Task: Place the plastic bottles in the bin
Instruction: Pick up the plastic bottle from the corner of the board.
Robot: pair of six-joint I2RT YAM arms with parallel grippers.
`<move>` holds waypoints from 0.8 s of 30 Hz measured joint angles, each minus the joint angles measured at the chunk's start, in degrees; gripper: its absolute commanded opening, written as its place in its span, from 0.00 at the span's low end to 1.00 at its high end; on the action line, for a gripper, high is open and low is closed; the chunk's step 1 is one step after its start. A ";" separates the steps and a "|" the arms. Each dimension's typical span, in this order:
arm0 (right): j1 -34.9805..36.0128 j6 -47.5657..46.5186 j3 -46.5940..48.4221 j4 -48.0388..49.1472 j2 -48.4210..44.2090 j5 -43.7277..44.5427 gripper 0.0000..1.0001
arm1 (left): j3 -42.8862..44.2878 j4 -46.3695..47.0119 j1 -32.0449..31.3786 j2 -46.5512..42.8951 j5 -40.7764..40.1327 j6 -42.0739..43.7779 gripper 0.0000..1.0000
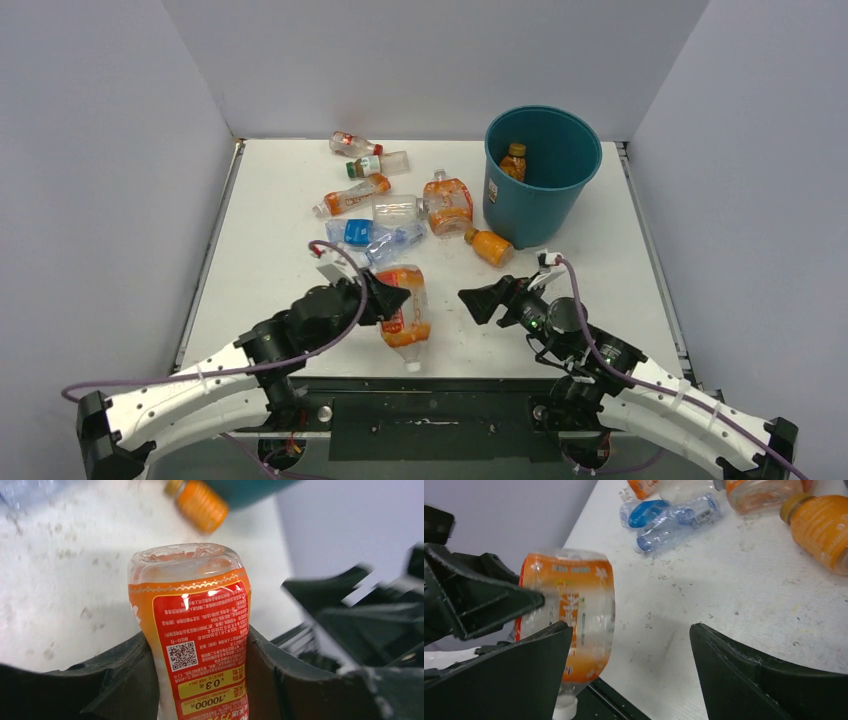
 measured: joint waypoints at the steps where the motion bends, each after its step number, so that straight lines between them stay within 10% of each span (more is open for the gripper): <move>1: 0.00 -0.11 -0.28 1.62 -1.01 -0.81 0.90 | -2.84 5.05 2.40 -4.22 -0.24 -1.38 0.11; 14: 0.00 5.73 -7.32 32.74 8.74 -11.65 0.91 | -15.85 53.79 7.74 -3.41 -10.36 -11.15 0.08; 24: 0.37 9.07 -7.34 45.77 15.65 -14.36 0.95 | -16.59 65.85 8.13 -1.81 -12.07 -10.75 0.08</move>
